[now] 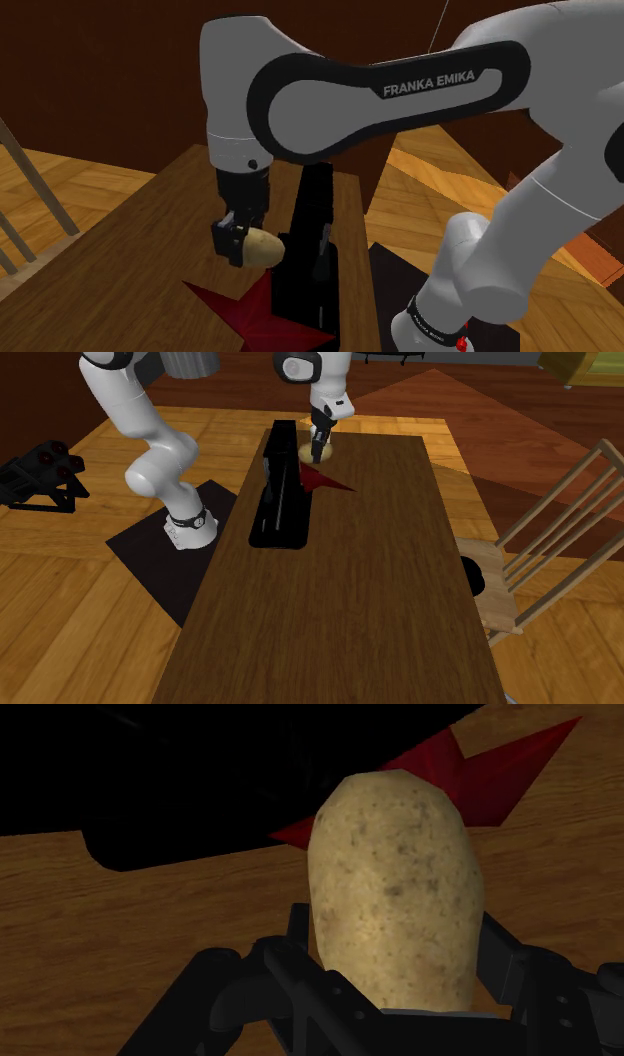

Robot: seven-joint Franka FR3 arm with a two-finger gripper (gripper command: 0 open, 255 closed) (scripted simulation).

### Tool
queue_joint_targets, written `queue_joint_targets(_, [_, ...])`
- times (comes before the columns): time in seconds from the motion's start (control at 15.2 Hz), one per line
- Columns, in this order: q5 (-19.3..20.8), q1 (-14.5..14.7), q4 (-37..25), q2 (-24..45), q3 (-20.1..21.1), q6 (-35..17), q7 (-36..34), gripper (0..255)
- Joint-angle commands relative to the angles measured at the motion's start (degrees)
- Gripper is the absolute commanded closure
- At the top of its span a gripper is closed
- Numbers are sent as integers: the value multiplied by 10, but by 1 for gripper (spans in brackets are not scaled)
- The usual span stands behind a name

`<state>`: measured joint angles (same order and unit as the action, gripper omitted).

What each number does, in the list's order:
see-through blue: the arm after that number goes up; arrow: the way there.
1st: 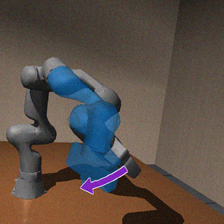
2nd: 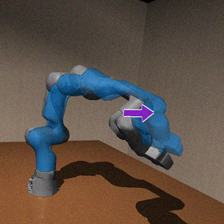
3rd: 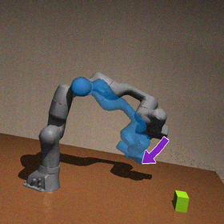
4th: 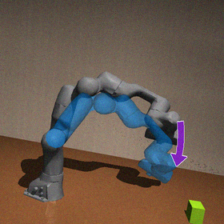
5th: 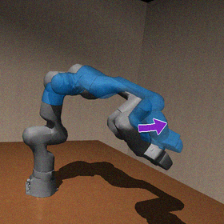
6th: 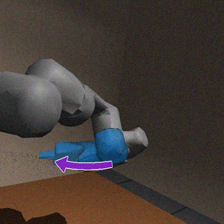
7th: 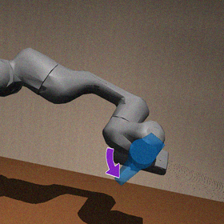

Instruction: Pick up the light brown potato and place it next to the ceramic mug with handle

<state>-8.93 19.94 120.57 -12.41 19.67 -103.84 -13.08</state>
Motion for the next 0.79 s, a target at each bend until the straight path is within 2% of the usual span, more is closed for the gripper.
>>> queue_joint_targets(0.0, [-10, 13, 9, -9, 17, -3, -26, 255])
queue_joint_targets(0.73, [-50, 78, 13, -24, 112, -16, -170, 255])
